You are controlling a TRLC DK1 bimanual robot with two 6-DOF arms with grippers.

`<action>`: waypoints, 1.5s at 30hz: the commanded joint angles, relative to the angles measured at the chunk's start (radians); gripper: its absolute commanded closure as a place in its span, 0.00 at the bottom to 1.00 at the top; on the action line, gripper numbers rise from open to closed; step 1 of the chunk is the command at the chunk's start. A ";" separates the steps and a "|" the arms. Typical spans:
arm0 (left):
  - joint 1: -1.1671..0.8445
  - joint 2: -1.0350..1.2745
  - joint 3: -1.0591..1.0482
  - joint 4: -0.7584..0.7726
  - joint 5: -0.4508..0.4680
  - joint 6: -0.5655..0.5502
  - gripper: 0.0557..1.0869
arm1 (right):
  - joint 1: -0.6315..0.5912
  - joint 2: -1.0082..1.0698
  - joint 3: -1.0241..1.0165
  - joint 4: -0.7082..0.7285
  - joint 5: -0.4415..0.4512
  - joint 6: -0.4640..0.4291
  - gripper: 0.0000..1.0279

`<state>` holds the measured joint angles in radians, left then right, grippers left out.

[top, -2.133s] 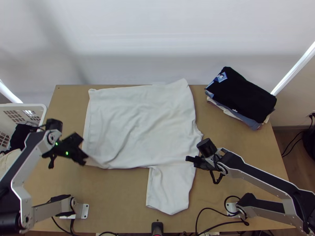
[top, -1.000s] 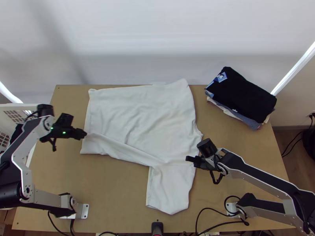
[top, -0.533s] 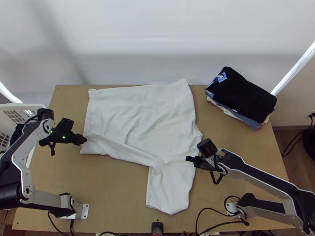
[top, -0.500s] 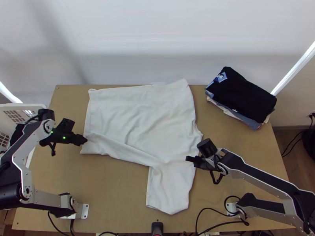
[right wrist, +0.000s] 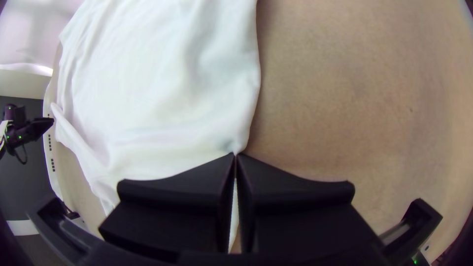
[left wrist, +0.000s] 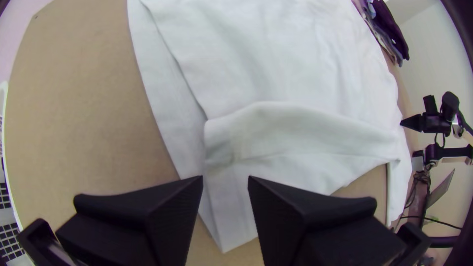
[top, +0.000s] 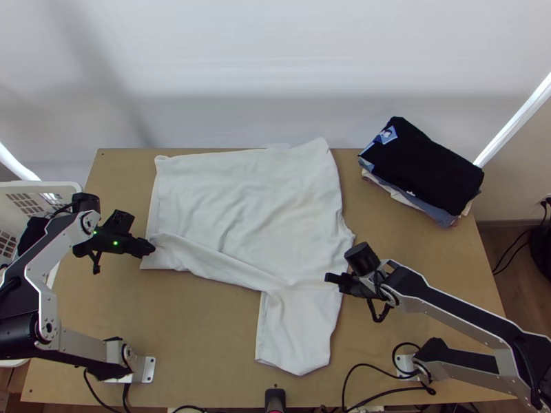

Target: Fold the t-shirt

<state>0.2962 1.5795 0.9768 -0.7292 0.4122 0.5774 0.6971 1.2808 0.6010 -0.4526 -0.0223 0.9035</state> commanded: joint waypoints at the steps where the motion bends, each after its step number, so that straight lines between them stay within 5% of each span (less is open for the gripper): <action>1: -0.008 0.028 -0.023 0.014 0.016 0.018 0.52 | -0.011 0.000 -0.038 -0.005 0.016 -0.017 0.97; 15: -0.037 0.068 -0.016 0.063 0.017 -0.011 0.53 | -0.011 -0.008 -0.043 -0.005 0.016 -0.018 0.97; 19: -0.039 0.066 -0.012 0.082 0.040 -0.024 0.97 | -0.011 -0.009 -0.043 -0.005 0.016 -0.023 0.97; 28: -0.014 -0.018 0.089 0.054 0.050 -0.143 0.96 | -0.034 -0.040 -0.035 -0.001 0.035 -0.046 0.97; 45: -0.088 -0.289 0.404 -0.007 0.053 -0.501 0.96 | -0.189 -0.250 0.272 0.107 0.097 -0.403 0.97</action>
<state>0.2111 1.3167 1.3231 -0.7246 0.4599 0.1455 0.5156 1.0668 0.8101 -0.3737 0.0639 0.5663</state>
